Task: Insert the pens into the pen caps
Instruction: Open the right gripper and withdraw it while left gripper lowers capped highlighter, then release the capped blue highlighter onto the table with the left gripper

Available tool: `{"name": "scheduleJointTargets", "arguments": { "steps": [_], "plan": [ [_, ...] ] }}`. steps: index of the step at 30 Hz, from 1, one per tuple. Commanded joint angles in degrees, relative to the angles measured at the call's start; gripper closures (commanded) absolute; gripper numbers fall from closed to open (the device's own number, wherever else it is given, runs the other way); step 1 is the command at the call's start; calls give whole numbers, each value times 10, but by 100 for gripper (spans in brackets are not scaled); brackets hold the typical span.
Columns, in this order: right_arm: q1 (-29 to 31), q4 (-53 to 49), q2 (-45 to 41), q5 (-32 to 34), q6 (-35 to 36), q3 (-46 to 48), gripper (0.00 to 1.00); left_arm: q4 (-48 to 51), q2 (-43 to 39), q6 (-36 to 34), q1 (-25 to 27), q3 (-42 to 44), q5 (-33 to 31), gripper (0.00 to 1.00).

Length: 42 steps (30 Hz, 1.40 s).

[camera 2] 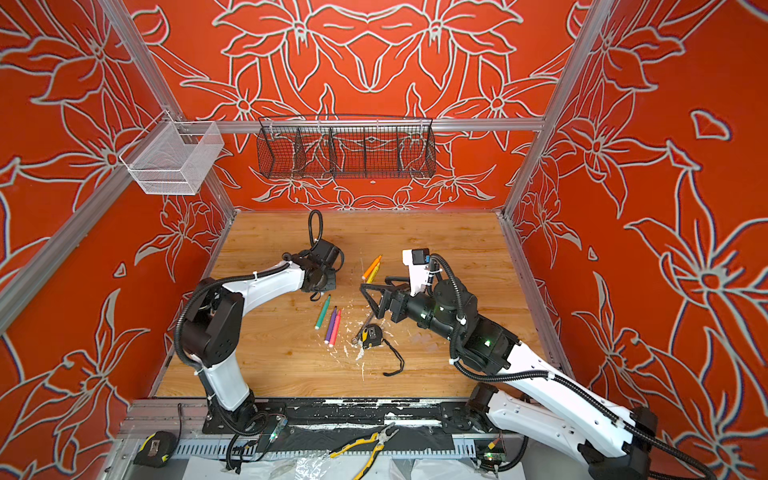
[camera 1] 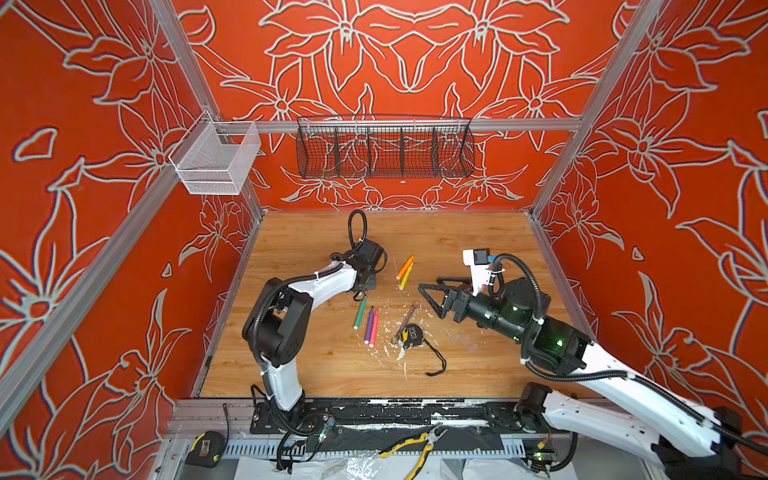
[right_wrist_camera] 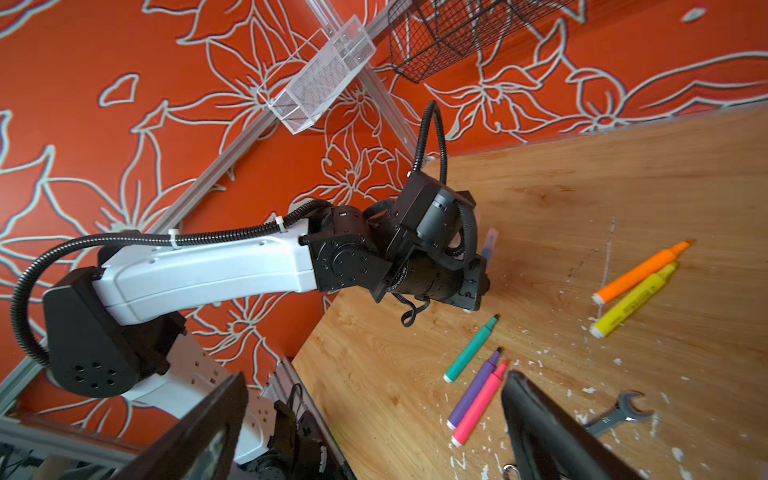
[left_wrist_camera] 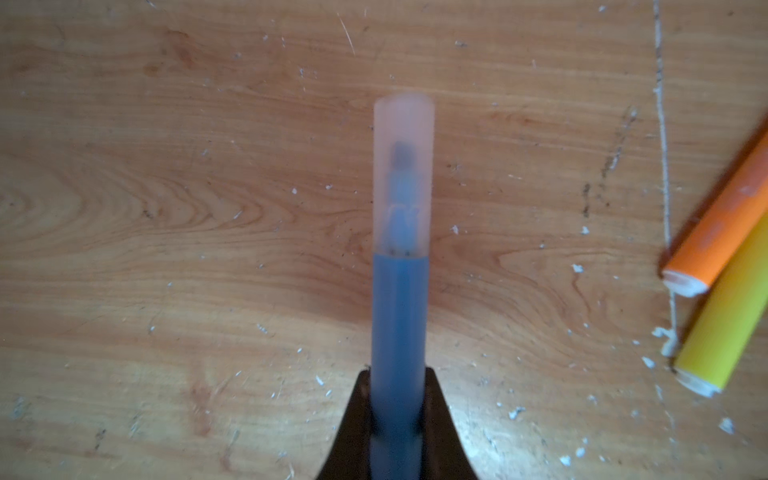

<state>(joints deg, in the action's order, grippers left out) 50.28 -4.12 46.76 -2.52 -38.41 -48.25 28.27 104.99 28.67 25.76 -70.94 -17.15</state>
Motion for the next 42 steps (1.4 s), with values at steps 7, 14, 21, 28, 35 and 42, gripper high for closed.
{"name": "scheduleJointTargets", "arguments": {
  "steps": [7, 14, 21, 28, 35, 42],
  "plan": [
    [-33, -84, -6, 108, 34, 2, 2, 8, 44, 17, -30, -18, 10, 100],
    [-90, -91, -10, 82, 20, 17, 2, -8, 50, 22, -46, -3, 28, 88],
    [-134, -93, -13, 44, 8, 24, 2, -11, 48, 18, -51, -3, 44, 68],
    [-141, -98, -31, 45, 5, 31, 2, -8, 39, 10, -55, -9, 61, 61],
    [-142, -109, -50, 48, 9, 32, 3, 68, -38, -10, -52, -16, 59, 60],
    [-142, -108, -48, 55, 16, 29, 2, 78, -159, -23, -4, 85, 62, 56]
  ]
}}
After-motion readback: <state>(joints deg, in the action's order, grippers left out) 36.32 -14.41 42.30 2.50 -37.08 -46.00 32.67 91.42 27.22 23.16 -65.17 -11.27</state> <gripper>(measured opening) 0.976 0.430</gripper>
